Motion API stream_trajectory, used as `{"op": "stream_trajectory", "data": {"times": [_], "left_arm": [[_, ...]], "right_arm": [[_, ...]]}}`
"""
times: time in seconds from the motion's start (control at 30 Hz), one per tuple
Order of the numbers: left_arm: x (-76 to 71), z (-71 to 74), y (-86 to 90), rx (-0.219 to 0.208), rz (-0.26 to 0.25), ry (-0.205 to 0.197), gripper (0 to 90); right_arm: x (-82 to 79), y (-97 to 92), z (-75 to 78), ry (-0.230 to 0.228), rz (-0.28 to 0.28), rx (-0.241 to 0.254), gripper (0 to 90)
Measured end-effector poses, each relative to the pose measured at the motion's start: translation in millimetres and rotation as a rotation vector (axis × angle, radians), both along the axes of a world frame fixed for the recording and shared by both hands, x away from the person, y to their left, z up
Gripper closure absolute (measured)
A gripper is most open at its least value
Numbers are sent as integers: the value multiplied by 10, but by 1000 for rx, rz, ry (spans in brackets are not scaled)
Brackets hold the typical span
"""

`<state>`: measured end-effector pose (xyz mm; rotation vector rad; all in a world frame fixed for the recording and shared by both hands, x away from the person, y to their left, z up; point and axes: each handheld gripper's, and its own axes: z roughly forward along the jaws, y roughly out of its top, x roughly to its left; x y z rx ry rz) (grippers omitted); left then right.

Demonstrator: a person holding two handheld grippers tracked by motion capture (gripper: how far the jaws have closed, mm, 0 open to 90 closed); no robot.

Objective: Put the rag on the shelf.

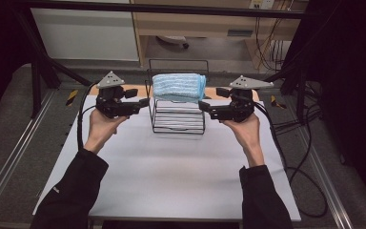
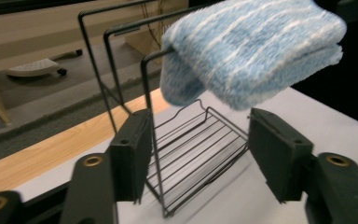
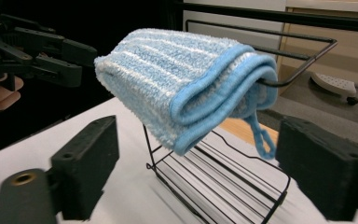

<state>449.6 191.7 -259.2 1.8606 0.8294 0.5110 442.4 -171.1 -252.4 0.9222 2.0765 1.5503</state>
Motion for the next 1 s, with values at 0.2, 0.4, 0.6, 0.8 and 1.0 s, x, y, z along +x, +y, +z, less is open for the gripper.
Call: {"op": "stream_trajectory", "data": {"times": [0.2, 0.4, 0.6, 0.8, 1.0], "left_arm": [[-110, -159, 129, 23, 9, 9, 238], [-230, -368, 261, 45, 18, 23, 157], [-355, -622, 367, 75, 28, 49, 114], [-475, -881, 486, 54, 38, 69, 113], [-595, -1137, 615, 54, 34, 91, 114]], "right_arm": [[-79, -103, -94, 12, -25, -4, 39], [-157, -218, -250, 33, -35, -28, 17], [-245, -323, -451, 51, -38, -39, 5], [-324, -432, -691, 85, -45, -40, 5], [-431, -553, -954, 109, -44, -34, 5]]}}
